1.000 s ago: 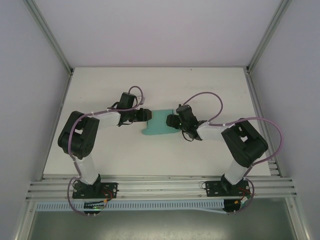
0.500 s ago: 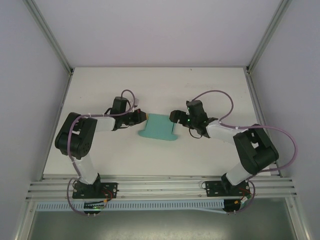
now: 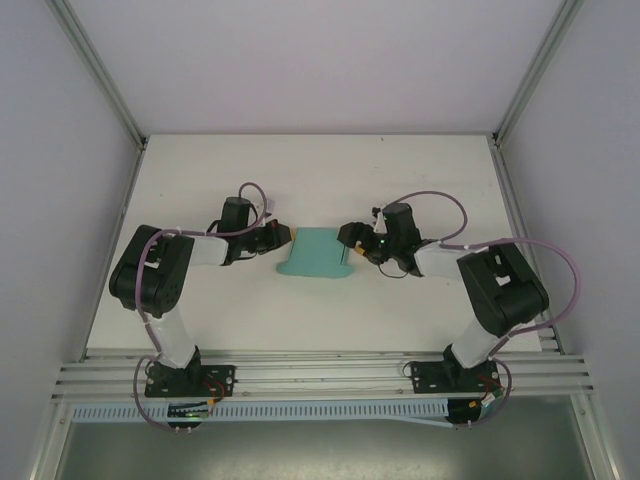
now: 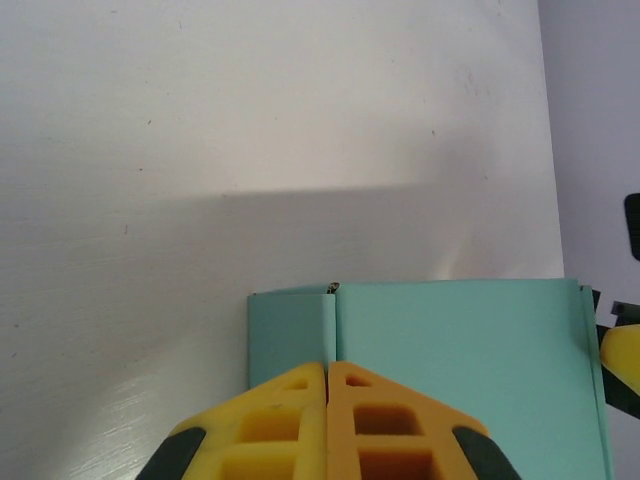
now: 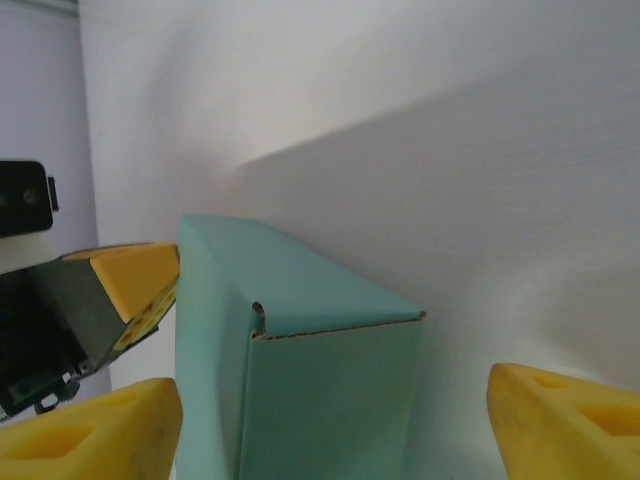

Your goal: Assemble paper box

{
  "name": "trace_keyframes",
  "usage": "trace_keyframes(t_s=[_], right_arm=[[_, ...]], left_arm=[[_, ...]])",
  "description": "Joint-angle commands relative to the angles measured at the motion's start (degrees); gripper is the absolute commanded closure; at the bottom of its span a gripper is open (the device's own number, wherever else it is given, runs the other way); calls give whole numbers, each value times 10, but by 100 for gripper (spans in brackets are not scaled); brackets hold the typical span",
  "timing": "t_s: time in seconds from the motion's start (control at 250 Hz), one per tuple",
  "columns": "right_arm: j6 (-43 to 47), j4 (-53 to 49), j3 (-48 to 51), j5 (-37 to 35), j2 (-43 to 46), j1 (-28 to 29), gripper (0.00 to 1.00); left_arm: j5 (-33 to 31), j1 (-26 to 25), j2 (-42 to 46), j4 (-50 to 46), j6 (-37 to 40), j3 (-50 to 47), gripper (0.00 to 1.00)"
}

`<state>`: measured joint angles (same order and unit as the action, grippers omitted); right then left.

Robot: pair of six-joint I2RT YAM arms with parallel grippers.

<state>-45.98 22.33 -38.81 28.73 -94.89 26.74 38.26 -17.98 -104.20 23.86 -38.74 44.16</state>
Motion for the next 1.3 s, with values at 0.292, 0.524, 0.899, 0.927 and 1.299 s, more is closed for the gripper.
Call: trace_keyframes(t_s=[0.292, 0.524, 0.899, 0.927, 1.299], right_arm=[[-84, 154, -21, 75, -63, 11, 60], [-89, 68, -45, 84, -33, -23, 65], [-141, -96, -136, 145, -25, -123, 69], [-130, -125, -147, 142, -22, -129, 69], [-105, -311, -181, 123, 57, -177, 68]], left_arm=[[17, 1, 21, -8, 60, 3, 81], [-8, -3, 117, -116, 298, 99, 1], [-100, -127, 85, -320, 692, 336, 1], [-79, -129, 81, -334, 706, 351, 1], [-213, -208, 138, -161, 931, 179, 1]])
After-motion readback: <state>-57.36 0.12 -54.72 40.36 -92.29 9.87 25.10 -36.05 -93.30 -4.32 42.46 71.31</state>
